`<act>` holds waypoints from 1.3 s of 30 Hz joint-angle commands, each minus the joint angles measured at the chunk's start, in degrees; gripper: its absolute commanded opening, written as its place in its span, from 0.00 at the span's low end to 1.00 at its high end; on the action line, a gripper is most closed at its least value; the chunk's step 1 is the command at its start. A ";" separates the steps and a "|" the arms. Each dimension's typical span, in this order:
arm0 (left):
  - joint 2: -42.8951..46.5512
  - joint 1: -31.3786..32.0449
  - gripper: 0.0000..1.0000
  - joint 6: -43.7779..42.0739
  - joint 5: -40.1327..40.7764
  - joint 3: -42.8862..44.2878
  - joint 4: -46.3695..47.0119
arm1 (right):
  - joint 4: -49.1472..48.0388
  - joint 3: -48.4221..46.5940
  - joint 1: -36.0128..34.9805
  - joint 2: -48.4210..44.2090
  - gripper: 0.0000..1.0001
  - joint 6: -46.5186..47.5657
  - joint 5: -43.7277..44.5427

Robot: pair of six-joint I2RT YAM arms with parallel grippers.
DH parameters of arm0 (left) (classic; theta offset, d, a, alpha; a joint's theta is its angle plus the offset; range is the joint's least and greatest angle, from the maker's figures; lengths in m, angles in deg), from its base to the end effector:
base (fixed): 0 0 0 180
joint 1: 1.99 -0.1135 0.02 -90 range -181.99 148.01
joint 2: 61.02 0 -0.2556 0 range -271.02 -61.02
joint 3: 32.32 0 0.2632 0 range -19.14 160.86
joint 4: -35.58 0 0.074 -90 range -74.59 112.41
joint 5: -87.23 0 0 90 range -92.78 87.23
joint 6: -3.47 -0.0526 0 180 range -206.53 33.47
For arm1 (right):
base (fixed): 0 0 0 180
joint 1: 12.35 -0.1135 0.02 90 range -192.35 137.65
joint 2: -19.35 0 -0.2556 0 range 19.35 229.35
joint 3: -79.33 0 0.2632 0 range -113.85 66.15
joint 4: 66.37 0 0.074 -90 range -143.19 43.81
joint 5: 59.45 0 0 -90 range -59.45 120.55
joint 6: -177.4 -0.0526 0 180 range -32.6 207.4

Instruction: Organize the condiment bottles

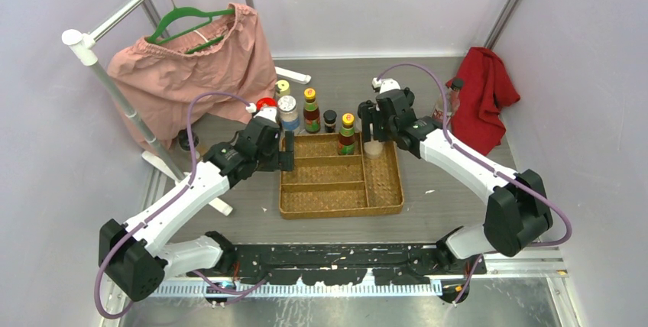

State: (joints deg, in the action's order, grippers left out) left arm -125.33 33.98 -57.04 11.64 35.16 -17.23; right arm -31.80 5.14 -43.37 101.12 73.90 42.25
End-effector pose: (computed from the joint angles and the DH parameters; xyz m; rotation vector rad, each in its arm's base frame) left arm 0.2124 -0.1380 0.2632 0.0244 2.4128 -0.2226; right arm 0.2946 0.1647 0.2475 -0.2460 2.2803 0.1678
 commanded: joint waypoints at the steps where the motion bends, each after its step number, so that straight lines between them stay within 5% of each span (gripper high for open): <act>1: 0.15 0.21 0.99 -0.85 -0.08 1.17 2.00 | -4.55 -0.98 -0.31 -0.73 0.61 -0.13 1.57; 8: -1.10 0.16 1.00 -1.78 -1.61 3.32 2.46 | 0.07 -2.40 -0.34 -3.66 0.99 0.33 3.34; 16: -8.59 0.16 0.99 -5.13 -2.55 13.41 4.89 | 7.53 -5.01 -0.81 -10.61 1.00 -0.25 6.74; 21: -16.91 0.16 0.85 -9.79 -0.61 23.12 8.86 | 11.14 -6.05 -0.86 -15.82 1.00 -0.26 7.28; 27: -24.53 0.16 0.85 -16.41 2.74 23.53 24.04 | 13.81 -7.54 -0.85 -18.15 1.00 -0.30 6.71; 39: -34.62 0.05 0.88 -21.41 5.53 28.02 32.08 | 14.18 -6.05 -0.86 -19.12 1.00 0.74 6.27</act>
State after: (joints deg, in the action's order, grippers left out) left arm -159.45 34.02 -75.57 14.22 58.74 8.45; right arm -17.29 -0.72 -44.01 83.33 73.80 48.06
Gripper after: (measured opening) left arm 0.876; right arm 0.995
